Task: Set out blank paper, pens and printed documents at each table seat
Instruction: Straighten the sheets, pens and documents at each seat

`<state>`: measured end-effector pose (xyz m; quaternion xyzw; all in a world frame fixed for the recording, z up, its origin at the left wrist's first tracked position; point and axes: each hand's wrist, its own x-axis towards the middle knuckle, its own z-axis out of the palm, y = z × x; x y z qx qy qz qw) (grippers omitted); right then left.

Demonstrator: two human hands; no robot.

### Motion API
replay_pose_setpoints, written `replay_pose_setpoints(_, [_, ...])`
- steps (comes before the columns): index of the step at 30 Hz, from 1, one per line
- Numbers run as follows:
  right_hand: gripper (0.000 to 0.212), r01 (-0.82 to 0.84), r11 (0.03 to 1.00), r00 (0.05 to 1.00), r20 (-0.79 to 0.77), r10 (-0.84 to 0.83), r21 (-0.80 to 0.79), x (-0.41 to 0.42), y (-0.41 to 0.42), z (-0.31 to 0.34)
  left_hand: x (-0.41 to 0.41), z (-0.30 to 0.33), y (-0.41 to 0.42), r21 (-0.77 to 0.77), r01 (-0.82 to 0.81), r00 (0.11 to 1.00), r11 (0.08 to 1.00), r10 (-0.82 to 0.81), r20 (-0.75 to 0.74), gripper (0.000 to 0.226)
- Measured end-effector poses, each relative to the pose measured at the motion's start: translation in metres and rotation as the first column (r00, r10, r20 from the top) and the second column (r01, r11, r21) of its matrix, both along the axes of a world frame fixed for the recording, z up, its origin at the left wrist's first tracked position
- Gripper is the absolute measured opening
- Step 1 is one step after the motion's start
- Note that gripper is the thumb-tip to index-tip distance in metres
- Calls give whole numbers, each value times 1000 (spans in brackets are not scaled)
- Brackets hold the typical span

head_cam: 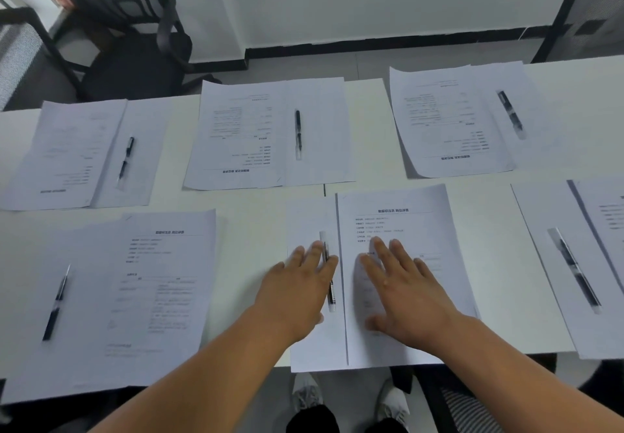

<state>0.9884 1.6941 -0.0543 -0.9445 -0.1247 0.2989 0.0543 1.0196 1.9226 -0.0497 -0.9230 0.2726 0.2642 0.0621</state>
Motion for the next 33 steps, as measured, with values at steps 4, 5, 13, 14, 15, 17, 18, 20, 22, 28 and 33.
replay_pose_setpoints(4, [116,7,1000,1000,11,-7,3,-1,0,-2,-1,-4,2,-7,5,1000,1000,-4,6,109])
replay_pose_setpoints(5, [116,9,1000,1000,14,-9,4,-1,0,-2,-2,-5,2,-9,8,1000,1000,-8,11,110])
replay_pose_setpoints(13, [115,17,1000,1000,23,-17,0,-5,-4,1,0,-5,2,-18,19,999,1000,-19,35,111])
replay_pose_setpoints(14, [115,15,1000,1000,21,-15,-1,-6,-6,1,-1,-5,2,-20,17,999,1000,-16,37,111])
replay_pose_setpoints(15, [116,14,1000,1000,20,-14,-3,-7,-8,2,0,-5,2,-22,14,999,1000,-13,39,111])
replay_pose_setpoints(17, [116,13,1000,1000,18,-13,-4,-8,-11,2,0,-5,2,-24,13,999,1000,-12,39,111])
replay_pose_setpoints(18, [116,14,1000,1000,17,-14,-5,-9,-13,2,0,-5,2,-24,14,999,1000,-13,37,111])
replay_pose_setpoints(20, [116,24,1000,1000,11,-24,-1,-8,-14,2,0,-5,2,-26,16,999,1000,-15,36,111])
replay_pose_setpoints(22, [117,36,999,999,10,-36,7,-5,-14,3,2,-4,1,-23,16,999,1000,-15,42,110])
replay_pose_setpoints(28, [119,35,999,999,-2,-35,0,1,-13,3,5,-2,-2,-6,9,999,1000,-9,37,110])
replay_pose_setpoints(33, [119,47,999,999,-5,-47,4,2,-12,4,6,0,-4,-4,-3,1000,1000,3,28,110])
